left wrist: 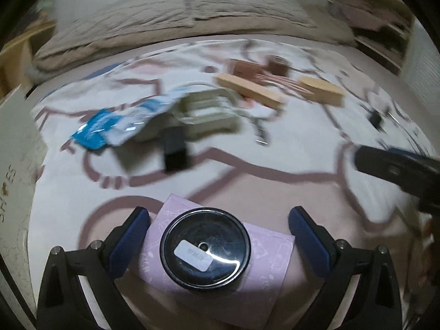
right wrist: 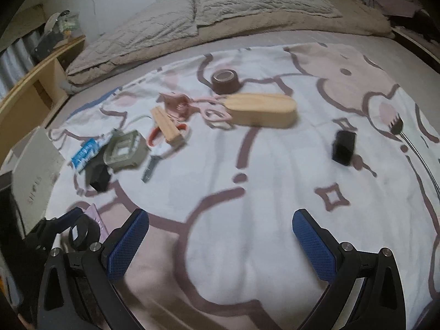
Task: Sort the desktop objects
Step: 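Lower the left tool toward the black jar on the lilac card, then bring the right tool over the black jar beside the left tool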
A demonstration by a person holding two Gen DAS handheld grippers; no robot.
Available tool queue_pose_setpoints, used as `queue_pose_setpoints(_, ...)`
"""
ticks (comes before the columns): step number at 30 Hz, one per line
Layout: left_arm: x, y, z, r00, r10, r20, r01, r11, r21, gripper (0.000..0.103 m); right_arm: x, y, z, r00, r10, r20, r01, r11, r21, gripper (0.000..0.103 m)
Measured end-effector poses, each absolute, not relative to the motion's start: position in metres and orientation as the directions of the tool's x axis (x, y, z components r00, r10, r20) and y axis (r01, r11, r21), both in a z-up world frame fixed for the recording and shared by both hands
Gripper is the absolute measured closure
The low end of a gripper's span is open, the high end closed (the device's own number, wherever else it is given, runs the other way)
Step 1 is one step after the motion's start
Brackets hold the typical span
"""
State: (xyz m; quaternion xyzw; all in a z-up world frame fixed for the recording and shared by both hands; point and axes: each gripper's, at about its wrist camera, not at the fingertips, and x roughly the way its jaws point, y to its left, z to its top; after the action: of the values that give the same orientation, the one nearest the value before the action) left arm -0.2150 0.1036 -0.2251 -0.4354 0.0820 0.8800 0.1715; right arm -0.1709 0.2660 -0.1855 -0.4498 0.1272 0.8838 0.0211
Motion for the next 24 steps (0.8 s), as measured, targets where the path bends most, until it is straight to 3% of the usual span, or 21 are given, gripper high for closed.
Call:
queue_pose_setpoints(9, -0.166, 0.153, -0.223, -0.510, 0.325, -0.797, -0.553, -0.833, 0.014, 0.002, -0.155, 0.278, -0.196, -0.593, -0.051, -0.804, -0.186, -0.962, 0.198, 0.000)
queue_pose_setpoints(24, -0.105, 0.155, -0.221, -0.505, 0.354, -0.787, -0.580, -0.815, 0.006, 0.000, -0.122, 0.288, -0.206, -0.591, -0.032, -0.806, -0.210, -0.959, 0.192, 0.000)
